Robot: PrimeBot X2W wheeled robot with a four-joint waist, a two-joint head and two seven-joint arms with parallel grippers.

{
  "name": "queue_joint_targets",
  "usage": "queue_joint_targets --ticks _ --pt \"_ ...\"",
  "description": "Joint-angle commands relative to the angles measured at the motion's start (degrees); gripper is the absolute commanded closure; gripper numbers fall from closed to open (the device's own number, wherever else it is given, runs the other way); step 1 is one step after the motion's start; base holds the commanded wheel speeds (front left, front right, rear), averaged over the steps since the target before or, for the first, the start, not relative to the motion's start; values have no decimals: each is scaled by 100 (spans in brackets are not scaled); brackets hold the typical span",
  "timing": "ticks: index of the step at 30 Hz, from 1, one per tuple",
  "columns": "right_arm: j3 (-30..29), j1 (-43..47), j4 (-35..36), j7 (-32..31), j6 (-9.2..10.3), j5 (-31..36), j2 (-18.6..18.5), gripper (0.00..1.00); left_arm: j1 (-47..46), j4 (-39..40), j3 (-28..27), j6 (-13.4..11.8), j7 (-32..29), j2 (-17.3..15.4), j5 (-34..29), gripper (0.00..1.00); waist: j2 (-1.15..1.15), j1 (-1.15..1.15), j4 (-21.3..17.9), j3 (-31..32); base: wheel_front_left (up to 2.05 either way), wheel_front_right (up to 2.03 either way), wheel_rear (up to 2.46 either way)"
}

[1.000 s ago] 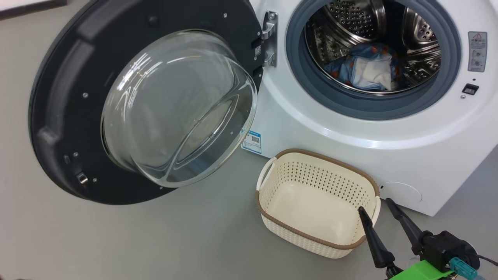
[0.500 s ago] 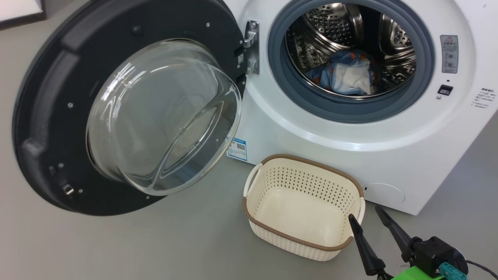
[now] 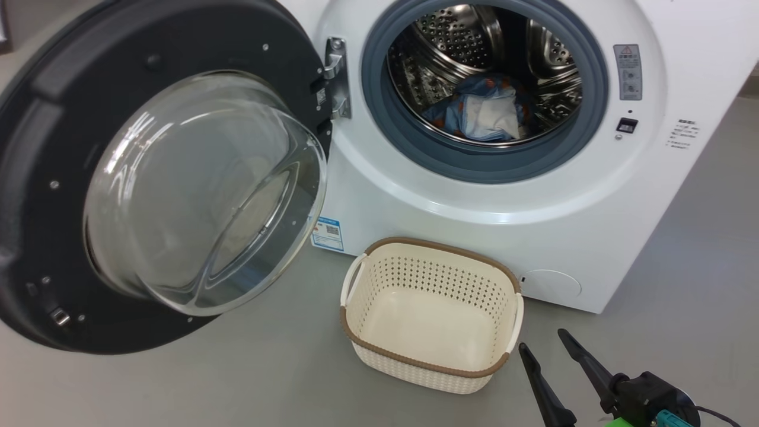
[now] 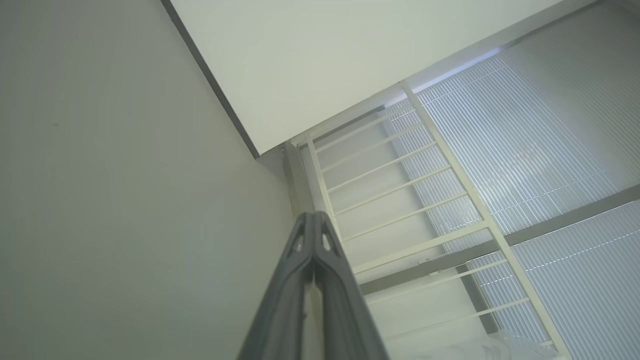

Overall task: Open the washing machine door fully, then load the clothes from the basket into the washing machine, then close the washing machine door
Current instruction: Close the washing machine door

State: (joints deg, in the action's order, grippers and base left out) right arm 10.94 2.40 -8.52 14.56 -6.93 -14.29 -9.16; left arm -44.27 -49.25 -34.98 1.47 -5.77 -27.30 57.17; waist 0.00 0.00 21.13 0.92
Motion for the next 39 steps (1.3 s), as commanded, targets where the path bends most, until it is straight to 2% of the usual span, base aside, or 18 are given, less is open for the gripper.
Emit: queue_joint_targets --ticks 1,12,22,29,39 --pt "166 -51 109 44 -56 -63 -72 0 -218 60 30 -59 -85 -447 -89 100 0 0 -115 -11 0 0 0" --pt "206 28 76 44 -56 -108 -187 0 -836 -420 305 -363 -786 -671 -77 100 0 0 -385 -142 0 0 0" --pt "170 105 88 44 -56 -144 -224 0 -881 -628 319 -491 -1435 -745 92 100 0 0 -446 -256 0 0 0" --pt "154 61 103 44 -56 -164 -273 0 -925 -610 181 -520 -1784 -588 376 100 0 0 -408 -341 0 0 0" --pt "168 -2 127 44 -56 -194 -356 0 -716 -605 277 -526 -2173 -399 433 100 0 0 -416 -452 0 0 0"
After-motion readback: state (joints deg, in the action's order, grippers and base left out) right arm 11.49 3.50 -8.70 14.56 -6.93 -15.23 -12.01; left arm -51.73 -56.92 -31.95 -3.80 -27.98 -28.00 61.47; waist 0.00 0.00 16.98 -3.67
